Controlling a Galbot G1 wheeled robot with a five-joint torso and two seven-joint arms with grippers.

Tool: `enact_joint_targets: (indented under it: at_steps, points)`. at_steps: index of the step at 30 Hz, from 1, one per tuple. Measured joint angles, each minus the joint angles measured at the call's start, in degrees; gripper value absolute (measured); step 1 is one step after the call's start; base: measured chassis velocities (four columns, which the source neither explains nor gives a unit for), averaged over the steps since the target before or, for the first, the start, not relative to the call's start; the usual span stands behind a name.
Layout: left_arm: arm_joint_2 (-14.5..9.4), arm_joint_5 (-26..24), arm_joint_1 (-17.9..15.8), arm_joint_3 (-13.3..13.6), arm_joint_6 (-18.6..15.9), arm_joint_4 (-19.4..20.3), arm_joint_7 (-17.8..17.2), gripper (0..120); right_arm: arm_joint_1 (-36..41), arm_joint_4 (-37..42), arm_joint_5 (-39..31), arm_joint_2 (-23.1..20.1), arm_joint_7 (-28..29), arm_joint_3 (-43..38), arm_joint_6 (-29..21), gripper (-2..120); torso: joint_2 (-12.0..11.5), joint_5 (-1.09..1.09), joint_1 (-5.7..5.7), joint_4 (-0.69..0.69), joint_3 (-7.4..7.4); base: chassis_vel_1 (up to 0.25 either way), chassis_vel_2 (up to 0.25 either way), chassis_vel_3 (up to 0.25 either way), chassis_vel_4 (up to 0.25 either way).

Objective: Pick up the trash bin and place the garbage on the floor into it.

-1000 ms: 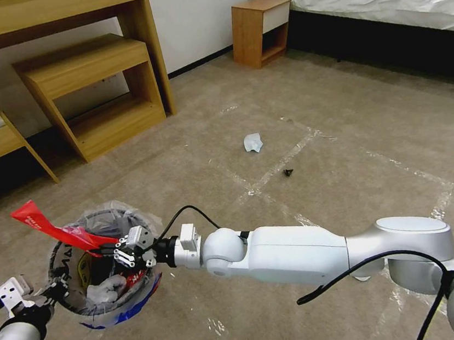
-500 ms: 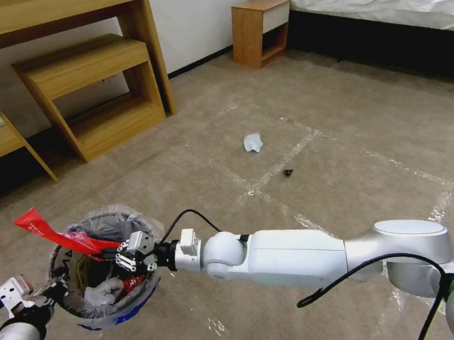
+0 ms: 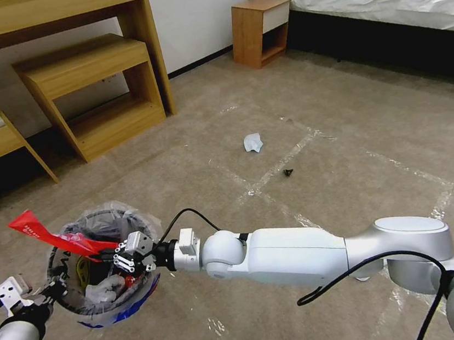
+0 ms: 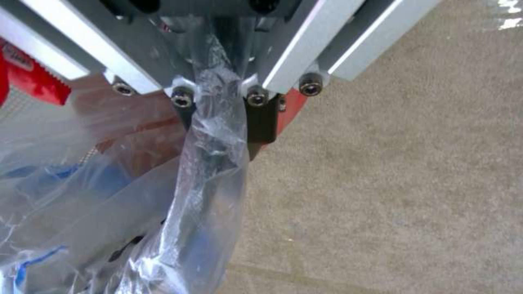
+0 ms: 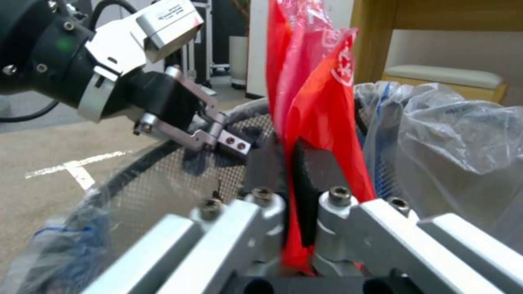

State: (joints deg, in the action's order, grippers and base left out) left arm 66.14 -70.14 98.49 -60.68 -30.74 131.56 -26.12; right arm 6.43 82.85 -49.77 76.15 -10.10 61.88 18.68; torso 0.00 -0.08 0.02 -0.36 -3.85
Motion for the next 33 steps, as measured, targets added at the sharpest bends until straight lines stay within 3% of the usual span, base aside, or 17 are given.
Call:
enact_joint_targets:
  at_steps: [24, 33]
  points:
    - [0.0, 0.1, -0.3, 0.1, 0.1, -0.6, 0.1, 1, -0.4, -0.5, 0.1, 0.3, -0.4, 0.0, 0.2, 95, 0.0, 0.00, 0.00, 0.00, 0.00, 0.000, 0.000, 0.000, 0.000]
    - [0.2, 0.5, -0.5, 0.4, 0.2, -1.0, 0.1, 1, 0.0, 0.3, 0.0, 0.0, 0.0, -3.4, 0.5, 96, 0.0, 0.00, 0.00, 0.00, 0.00, 0.000, 0.000, 0.000, 0.000]
